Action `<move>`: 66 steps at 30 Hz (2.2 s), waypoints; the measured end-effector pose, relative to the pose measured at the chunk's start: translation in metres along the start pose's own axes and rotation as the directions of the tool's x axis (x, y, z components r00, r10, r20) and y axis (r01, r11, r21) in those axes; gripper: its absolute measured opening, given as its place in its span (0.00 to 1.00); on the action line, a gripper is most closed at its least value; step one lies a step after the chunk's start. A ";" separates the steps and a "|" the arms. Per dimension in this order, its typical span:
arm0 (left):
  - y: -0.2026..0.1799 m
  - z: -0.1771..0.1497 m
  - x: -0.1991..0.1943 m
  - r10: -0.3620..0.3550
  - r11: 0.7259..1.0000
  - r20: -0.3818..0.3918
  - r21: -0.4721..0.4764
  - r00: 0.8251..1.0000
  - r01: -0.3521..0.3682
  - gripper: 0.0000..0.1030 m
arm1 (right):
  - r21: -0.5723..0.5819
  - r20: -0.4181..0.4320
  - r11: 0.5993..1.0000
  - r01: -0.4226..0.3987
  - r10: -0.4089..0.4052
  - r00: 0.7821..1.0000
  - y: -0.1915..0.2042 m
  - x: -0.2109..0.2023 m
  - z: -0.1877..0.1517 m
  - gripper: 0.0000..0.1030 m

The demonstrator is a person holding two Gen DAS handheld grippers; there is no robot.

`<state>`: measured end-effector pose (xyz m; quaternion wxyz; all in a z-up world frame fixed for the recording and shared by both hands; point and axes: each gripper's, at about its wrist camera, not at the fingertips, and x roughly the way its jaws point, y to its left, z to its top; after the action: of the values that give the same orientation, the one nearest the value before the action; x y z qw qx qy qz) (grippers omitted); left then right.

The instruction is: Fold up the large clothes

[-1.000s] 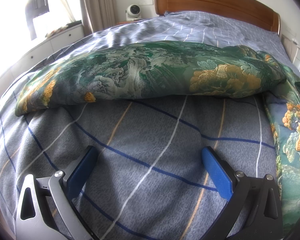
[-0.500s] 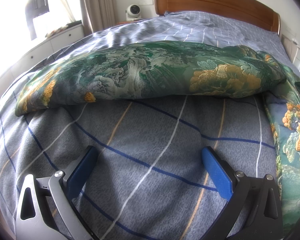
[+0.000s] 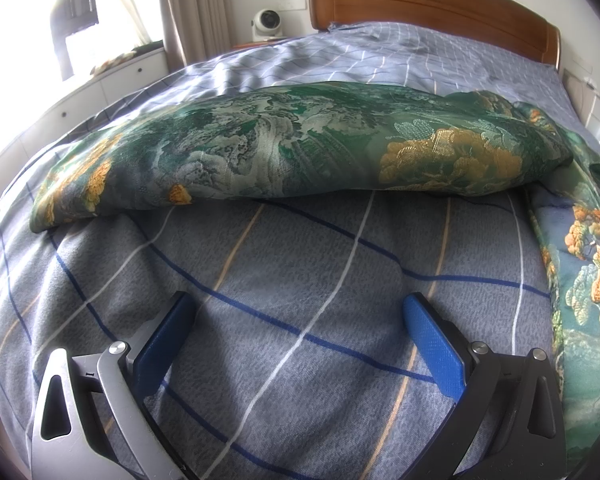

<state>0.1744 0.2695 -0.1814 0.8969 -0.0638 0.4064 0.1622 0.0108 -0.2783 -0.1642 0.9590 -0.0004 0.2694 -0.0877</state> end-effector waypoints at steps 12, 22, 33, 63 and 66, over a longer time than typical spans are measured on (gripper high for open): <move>0.000 0.000 0.000 -0.001 1.000 0.000 0.000 1.000 0.001 1.00 | 0.020 0.005 1.000 -0.004 0.004 1.000 -0.004 -0.002 0.000 0.87; 0.000 0.000 0.000 -0.001 1.000 0.001 0.001 1.000 0.001 1.00 | 0.014 0.006 1.000 -0.005 0.005 1.000 -0.003 -0.003 0.000 0.87; 0.000 0.000 0.000 -0.002 1.000 0.001 0.001 1.000 0.002 1.00 | 0.006 0.008 1.000 -0.009 0.009 1.000 -0.002 -0.003 0.000 0.87; 0.000 -0.001 0.000 -0.004 1.000 0.002 0.001 1.000 0.004 1.00 | 0.007 -0.003 1.000 -0.012 0.012 1.000 0.000 0.001 0.000 0.87; 0.000 -0.001 -0.001 -0.004 1.000 0.002 0.002 1.000 0.004 1.00 | -0.004 -0.008 1.000 -0.011 0.011 1.000 0.003 0.002 0.000 0.87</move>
<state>0.1735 0.2692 -0.1814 0.8977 -0.0637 0.4055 0.1604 0.0127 -0.2762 -0.1657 0.9584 -0.0006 0.2732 -0.0820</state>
